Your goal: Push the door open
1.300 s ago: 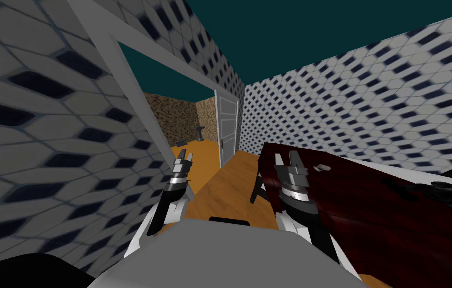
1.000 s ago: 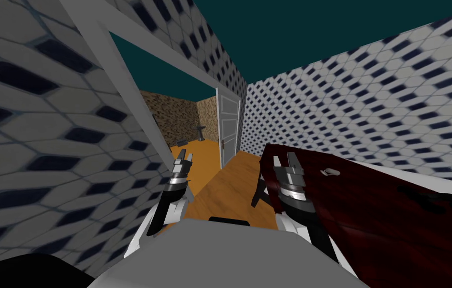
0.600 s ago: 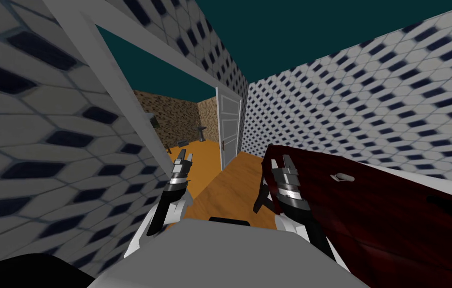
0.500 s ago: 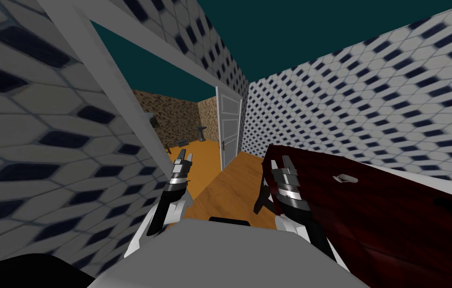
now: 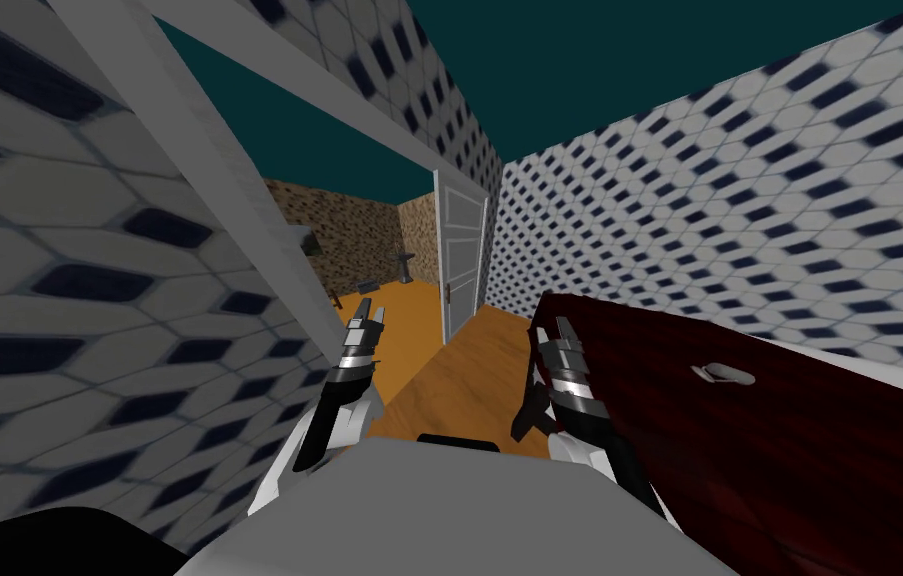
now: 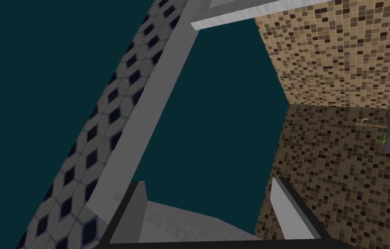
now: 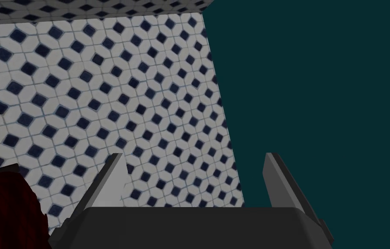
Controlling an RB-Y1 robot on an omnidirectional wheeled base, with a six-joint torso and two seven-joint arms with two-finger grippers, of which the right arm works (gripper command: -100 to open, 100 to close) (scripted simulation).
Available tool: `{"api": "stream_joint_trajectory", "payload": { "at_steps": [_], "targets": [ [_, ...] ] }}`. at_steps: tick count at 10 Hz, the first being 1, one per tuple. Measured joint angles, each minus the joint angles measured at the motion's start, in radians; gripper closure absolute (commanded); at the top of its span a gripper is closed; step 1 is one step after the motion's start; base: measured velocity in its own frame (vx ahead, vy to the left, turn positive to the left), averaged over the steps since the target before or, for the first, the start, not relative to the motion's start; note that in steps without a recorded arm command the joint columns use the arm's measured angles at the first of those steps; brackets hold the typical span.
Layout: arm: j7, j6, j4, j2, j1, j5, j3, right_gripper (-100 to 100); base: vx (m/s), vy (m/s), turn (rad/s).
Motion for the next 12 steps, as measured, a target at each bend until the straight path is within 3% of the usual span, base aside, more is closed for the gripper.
{"api": "stream_joint_trajectory", "payload": {
  "at_steps": [4,6,7,10,12],
  "targets": [
    [0.036,0.052,0.041,-0.014,0.005,-0.089,-0.002,-100,0.094,-0.002,0.046],
    [0.062,0.077,0.061,-0.011,0.01,-0.127,0.009,-100,0.094,-0.003,0.038],
    [0.068,0.089,0.071,-0.021,0.012,-0.153,0.003,-100,0.105,0.001,0.054],
    [0.098,0.149,0.098,-0.03,0.008,-0.232,-0.006,-100,0.1,0.004,0.051],
    [0.126,0.174,0.124,-0.028,0.015,-0.277,0.006,-100,0.1,-0.014,0.058]
  ]
}}
